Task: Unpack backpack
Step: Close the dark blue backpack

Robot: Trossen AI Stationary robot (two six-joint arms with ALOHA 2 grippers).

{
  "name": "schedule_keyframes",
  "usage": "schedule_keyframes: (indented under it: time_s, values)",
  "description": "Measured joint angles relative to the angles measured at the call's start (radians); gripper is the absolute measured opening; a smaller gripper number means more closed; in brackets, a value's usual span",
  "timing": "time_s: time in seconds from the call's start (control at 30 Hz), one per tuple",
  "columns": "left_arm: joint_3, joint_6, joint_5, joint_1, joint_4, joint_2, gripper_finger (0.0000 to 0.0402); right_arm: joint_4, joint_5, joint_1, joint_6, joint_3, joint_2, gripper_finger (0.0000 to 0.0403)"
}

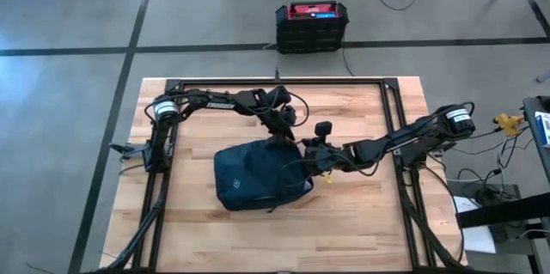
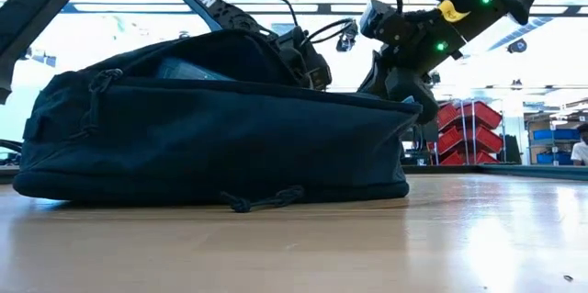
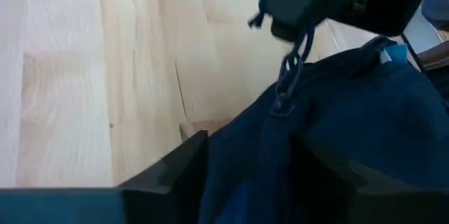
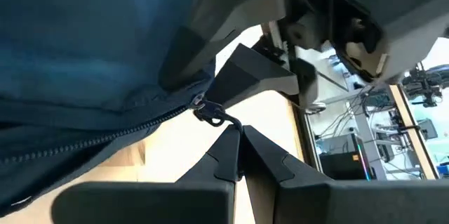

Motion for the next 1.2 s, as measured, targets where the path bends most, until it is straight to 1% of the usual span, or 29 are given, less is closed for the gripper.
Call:
schedule_keyframes:
  time_s: [0.07,0.17,0.2,0.37,0.43,0.6,0.67,0.73,0.83,0.93,1.0,1.07,1.1,1.2]
  values:
    - [0.012,-0.001,-0.005,0.0,-0.014,0.0,0.0108,0.001,-0.011,0.0,0.0,0.0,-0.004,0.0]
    - [0.039,0.02,-0.013,0.002,-0.046,-0.002,0.0028,-0.023,-0.009,0.008,0.003,0.0,-0.007,0.0]
    - [0.048,0.031,-0.02,0.002,-0.061,-0.004,0.0015,-0.039,-0.009,0.012,0.007,0.0,-0.007,0.0]
    - [0.098,0.105,-0.087,0.009,-0.16,-0.017,0.0003,-0.116,-0.025,0.042,0.074,0.001,-0.023,0.0]
    - [0.113,0.114,-0.095,0.02,-0.201,-0.017,0.0002,-0.151,-0.032,0.065,0.101,0.002,-0.032,0.0]
    - [0.128,0.127,-0.171,0.054,-0.252,-0.027,0.0001,-0.249,-0.051,0.134,0.159,0.001,-0.05,0.0001]
    - [0.128,0.13,-0.172,0.068,-0.261,-0.04,0.0001,-0.261,-0.058,0.153,0.185,0.001,-0.056,0.0001]
    - [0.127,0.132,-0.15,0.077,-0.272,-0.048,0.0,-0.274,-0.04,0.163,0.203,0.001,-0.066,0.0001]
    - [0.126,0.133,-0.139,0.069,-0.271,-0.059,0.0,-0.256,0.042,0.147,0.206,0.001,-0.078,0.0001]
    - [0.126,0.151,-0.132,0.034,-0.271,-0.08,0.0,-0.241,0.05,0.1,0.165,0.001,-0.083,0.0]
    - [0.126,0.202,-0.126,0.006,-0.291,-0.093,0.0,-0.231,0.046,0.064,0.127,0.002,-0.091,0.0001]
    - [0.125,0.245,-0.125,-0.021,-0.311,-0.104,0.0,-0.225,0.013,0.031,0.081,0.006,-0.101,0.0009]
    - [0.124,0.257,-0.125,-0.033,-0.316,-0.111,0.0,-0.212,-0.026,0.013,0.063,0.007,-0.105,0.0016]
    - [0.123,0.265,-0.145,-0.06,-0.321,-0.128,0.0,-0.147,-0.214,-0.03,0.034,0.008,-0.11,0.0052]
